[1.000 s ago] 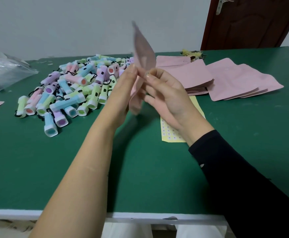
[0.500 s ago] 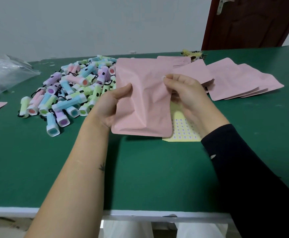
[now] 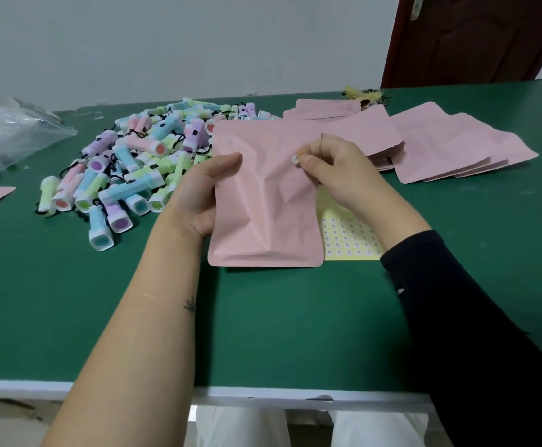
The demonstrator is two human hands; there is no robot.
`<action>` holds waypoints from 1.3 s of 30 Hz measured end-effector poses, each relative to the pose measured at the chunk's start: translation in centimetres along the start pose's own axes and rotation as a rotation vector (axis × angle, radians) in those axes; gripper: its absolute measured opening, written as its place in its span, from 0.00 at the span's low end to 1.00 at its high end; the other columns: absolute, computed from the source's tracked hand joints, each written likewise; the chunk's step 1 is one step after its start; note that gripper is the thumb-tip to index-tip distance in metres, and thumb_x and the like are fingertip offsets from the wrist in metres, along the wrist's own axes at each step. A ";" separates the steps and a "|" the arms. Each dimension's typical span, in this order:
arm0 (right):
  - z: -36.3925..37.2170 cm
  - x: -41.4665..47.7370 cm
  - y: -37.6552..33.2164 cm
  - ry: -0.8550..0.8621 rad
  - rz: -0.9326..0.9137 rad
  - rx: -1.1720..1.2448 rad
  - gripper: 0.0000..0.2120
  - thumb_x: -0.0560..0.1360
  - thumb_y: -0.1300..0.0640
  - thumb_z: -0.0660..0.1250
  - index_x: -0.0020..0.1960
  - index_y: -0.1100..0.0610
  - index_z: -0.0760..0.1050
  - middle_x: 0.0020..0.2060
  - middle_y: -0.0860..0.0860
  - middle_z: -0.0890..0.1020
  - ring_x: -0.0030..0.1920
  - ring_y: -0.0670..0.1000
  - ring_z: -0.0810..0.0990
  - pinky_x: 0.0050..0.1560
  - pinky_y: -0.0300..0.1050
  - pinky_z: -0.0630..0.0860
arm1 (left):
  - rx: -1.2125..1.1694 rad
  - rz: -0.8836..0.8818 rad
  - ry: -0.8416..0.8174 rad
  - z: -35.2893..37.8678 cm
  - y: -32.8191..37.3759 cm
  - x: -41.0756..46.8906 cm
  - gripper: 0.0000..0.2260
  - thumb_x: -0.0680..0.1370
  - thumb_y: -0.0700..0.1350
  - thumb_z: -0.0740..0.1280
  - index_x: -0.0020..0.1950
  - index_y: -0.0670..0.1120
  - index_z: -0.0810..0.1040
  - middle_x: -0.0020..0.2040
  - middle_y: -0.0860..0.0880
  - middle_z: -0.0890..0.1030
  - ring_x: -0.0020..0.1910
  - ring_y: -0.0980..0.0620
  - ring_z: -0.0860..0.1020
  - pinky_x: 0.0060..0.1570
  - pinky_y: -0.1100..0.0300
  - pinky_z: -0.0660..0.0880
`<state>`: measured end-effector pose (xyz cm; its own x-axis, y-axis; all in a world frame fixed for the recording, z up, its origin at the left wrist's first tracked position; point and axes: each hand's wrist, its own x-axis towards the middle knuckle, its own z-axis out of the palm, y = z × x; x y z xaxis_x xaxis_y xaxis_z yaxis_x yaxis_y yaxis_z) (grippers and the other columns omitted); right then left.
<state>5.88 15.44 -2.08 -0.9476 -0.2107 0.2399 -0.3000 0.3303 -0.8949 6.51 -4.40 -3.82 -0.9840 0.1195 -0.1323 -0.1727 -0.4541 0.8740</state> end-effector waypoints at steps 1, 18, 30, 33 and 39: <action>0.1 0.1 0.0 0.015 -0.022 -0.061 0.06 0.79 0.61 0.64 0.46 0.54 0.78 0.58 0.50 0.75 0.55 0.38 0.74 0.49 0.27 0.65 | 0.002 0.001 0.006 0.0 0.0 0.0 0.10 0.80 0.41 0.61 0.55 0.42 0.80 0.47 0.44 0.85 0.45 0.45 0.84 0.47 0.51 0.82; 1.0 0.2 0.9 0.139 -0.219 -0.429 0.04 0.78 0.60 0.64 0.50 0.57 0.78 0.78 0.54 0.57 0.75 0.53 0.58 0.71 0.46 0.60 | 0.021 0.007 -0.009 0.4 0.1 -0.3 0.11 0.79 0.41 0.61 0.57 0.40 0.80 0.49 0.42 0.84 0.48 0.43 0.84 0.52 0.49 0.81; 1.4 0.2 1.2 0.177 -0.211 -0.334 0.04 0.76 0.60 0.67 0.48 0.58 0.80 0.76 0.53 0.61 0.74 0.53 0.60 0.69 0.52 0.68 | 0.005 0.005 -0.041 0.5 0.0 -0.3 0.12 0.79 0.42 0.61 0.54 0.39 0.83 0.51 0.42 0.84 0.50 0.43 0.83 0.57 0.48 0.79; 1.5 0.3 1.2 0.181 -0.210 -0.358 0.04 0.76 0.60 0.66 0.48 0.58 0.80 0.76 0.53 0.61 0.74 0.53 0.60 0.71 0.49 0.65 | 0.005 0.002 -0.043 0.5 -0.1 -0.3 0.13 0.79 0.42 0.61 0.51 0.39 0.85 0.52 0.41 0.84 0.51 0.42 0.83 0.55 0.48 0.80; 1.5 0.3 1.2 0.210 -0.198 -0.351 0.03 0.76 0.59 0.67 0.47 0.56 0.80 0.75 0.52 0.62 0.74 0.52 0.60 0.69 0.49 0.66 | 0.002 0.004 -0.051 0.6 -0.1 -0.3 0.13 0.79 0.42 0.61 0.57 0.39 0.81 0.52 0.41 0.84 0.51 0.42 0.83 0.54 0.48 0.80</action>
<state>5.44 14.35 -3.64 -0.8589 -0.1220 0.4975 -0.4626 0.6017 -0.6511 6.85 -3.91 -3.59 -0.9811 0.1628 -0.1048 -0.1686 -0.4527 0.8756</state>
